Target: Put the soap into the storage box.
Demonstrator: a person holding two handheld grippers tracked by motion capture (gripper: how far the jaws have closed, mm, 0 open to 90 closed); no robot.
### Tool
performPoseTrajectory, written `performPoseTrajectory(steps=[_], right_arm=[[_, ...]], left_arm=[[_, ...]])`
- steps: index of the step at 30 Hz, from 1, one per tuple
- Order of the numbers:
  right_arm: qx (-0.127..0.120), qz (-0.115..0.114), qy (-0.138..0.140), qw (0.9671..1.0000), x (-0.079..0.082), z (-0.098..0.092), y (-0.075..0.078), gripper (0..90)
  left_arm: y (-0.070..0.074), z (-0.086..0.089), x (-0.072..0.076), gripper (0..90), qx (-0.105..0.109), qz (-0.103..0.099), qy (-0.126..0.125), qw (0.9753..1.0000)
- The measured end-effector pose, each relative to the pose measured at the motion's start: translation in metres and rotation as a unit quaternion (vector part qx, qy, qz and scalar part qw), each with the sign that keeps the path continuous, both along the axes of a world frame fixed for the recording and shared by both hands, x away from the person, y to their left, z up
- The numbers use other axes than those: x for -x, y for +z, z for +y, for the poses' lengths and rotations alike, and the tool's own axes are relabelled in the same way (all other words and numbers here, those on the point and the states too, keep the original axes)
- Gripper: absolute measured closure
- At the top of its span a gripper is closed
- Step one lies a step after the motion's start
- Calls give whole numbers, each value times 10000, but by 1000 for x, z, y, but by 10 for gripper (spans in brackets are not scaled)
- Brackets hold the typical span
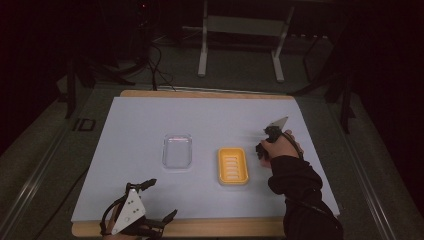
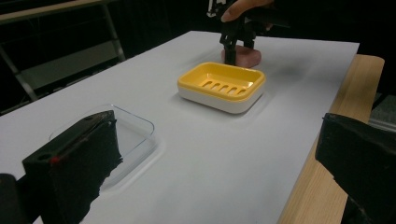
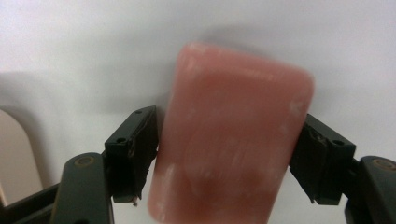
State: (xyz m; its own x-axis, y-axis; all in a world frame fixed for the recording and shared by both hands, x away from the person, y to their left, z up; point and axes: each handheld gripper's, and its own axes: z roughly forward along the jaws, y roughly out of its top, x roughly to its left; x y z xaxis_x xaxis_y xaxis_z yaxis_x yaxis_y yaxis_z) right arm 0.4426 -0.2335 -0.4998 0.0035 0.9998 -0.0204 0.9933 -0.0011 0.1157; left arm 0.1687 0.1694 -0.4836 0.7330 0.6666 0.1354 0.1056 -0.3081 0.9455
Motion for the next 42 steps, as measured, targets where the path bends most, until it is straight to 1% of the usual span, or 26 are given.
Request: performPoseTrajectory(steps=[1, 3, 4, 5, 8, 9, 10, 11, 15, 17, 18, 19, 21, 23, 24, 25, 26, 27, 29, 30, 31, 33, 38, 39, 41, 42], right_arm=[[-28, -60, 54, 10000, 0, -1, 0, 293], [-14, -13, -128, 9999, 0, 0, 0, 310], [33, -22, -113, 9999, 1, 1, 0, 299], [105, 23, -36, 9999, 1, 2, 0, 274], [341, -73, 219, 9992, 1, 2, -2, 130], [404, -123, 265, 9988, 1, 1, -3, 130], [353, -104, 229, 9991, 2, 0, -3, 122], [337, -160, 313, 9988, 2, -1, -4, 112], [325, -172, 238, 9990, 3, -1, -4, 146], [193, -121, 77, 9997, 3, 0, -2, 221], [100, -111, 50, 9999, 4, 0, -2, 272], [2, -114, -46, 9999, 5, 0, -1, 322], [-34, 15, -167, 9999, 6, 2, 2, 352], [-132, 268, -210, 9993, 6, 3, 4, 366], [-198, 343, -258, 9989, 7, 4, 6, 368], [-190, 342, -215, 9990, 7, 5, 8, 369], [-149, 247, -178, 9994, 7, 6, 11, 370], [-131, 218, -203, 9995, 7, 6, 14, 371], [-187, 109, -165, 9996, 8, 7, 22, 373], [-131, 144, -169, 9997, 8, 7, 25, 374], [-131, 109, -131, 9998, 8, 8, 29, 375], [-88, 138, -85, 9998, 9, 8, 36, 375], [-52, 103, -55, 9999, 11, 8, 54, 376], [-53, 111, -99, 9999, 12, 9, 58, 376], [-78, 99, -100, 9999, 12, 9, 61, 376], [-10, 92, -13, 10000, 13, 9, 66, 376]], left_arm=[[0, 0, 0, 4, -3, -1, 2, 10000], [0, 0, 0, 4, -3, -1, 2, 10000], [0, 0, 0, 4, -13, -2, 2, 10000], [0, 0, 0, 4, -20, 0, 3, 10000], [0, 0, 0, 4, -24, -1, -2, 10000], [0, 0, 0, 4, -22, -2, 1, 10000], [0, 0, 0, 3, -19, 1, 5, 10000], [0, 0, 0, 3, -21, 4, 8, 10000], [0, -1, 0, 4, -30, 6, 6, 10000], [0, -1, 0, 4, -29, 4, 8, 10000], [0, -1, 0, 4, -31, 2, 13, 10000], [0, -1, 0, 3, -33, 3, 13, 10000], [0, 0, 0, 3, -31, 2, 15, 10000], [0, 0, 0, 4, -20, -2, 15, 10000], [0, 0, -1, 4, -23, 6, 19, 10000], [0, 0, -1, 4, -28, 6, 20, 10000], [0, 0, -1, 4, -25, 7, 20, 10000], [0, 0, -1, 4, -22, 5, 17, 10000], [0, 0, -1, 4, -23, 0, 17, 10000], [0, 0, -1, 4, -24, 0, 18, 10000], [0, 0, 0, 3, -23, -3, 21, 10000], [0, 0, -1, 4, -24, -1, 24, 10000], [0, 0, -1, 4, -21, 1, 24, 10000], [0, 0, -1, 4, -23, -1, 24, 10000], [0, 0, -1, 4, -22, -1, 23, 10000], [0, 0, -1, 3, -21, -5, 27, 10000]])
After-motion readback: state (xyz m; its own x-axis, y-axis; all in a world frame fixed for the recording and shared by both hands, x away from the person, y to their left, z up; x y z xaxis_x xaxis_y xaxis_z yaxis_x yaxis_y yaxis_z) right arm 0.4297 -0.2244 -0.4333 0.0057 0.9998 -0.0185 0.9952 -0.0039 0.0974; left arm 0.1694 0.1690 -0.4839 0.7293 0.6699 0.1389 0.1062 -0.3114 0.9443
